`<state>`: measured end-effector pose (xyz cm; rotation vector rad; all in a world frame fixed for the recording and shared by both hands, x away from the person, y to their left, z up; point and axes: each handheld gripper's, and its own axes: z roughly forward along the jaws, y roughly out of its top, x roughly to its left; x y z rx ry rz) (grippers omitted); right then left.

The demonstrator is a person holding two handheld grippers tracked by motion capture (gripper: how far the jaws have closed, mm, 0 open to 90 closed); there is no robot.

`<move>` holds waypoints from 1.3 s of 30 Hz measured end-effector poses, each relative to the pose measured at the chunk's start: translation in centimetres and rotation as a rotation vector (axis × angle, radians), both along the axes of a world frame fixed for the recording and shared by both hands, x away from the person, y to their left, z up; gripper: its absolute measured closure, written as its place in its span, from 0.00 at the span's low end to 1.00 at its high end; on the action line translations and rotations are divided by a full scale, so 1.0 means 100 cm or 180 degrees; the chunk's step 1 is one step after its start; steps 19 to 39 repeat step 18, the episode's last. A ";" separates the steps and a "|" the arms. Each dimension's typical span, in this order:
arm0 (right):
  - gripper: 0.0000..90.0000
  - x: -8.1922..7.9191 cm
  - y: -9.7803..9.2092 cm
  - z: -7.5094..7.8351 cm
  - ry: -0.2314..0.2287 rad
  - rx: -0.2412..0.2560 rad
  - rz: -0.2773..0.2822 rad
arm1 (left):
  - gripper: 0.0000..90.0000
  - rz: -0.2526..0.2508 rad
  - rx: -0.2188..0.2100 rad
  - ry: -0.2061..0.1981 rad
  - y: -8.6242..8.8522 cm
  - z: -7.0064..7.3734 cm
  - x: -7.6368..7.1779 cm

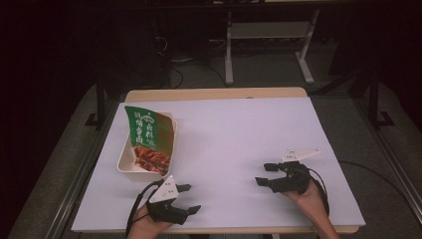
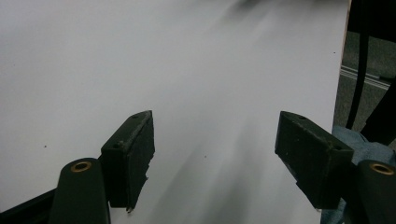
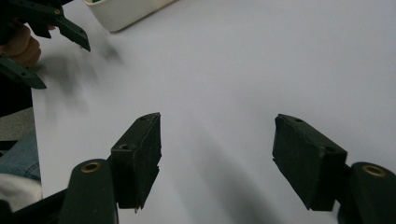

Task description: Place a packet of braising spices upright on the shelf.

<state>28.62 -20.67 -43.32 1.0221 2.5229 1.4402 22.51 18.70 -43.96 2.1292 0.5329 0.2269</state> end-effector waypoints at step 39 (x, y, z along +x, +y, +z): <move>0.34 -0.026 0.000 -0.010 -0.0189 -0.0158 -0.0041 | 0.31 0.0018 -0.0009 0.0005 0.005 0.001 0.001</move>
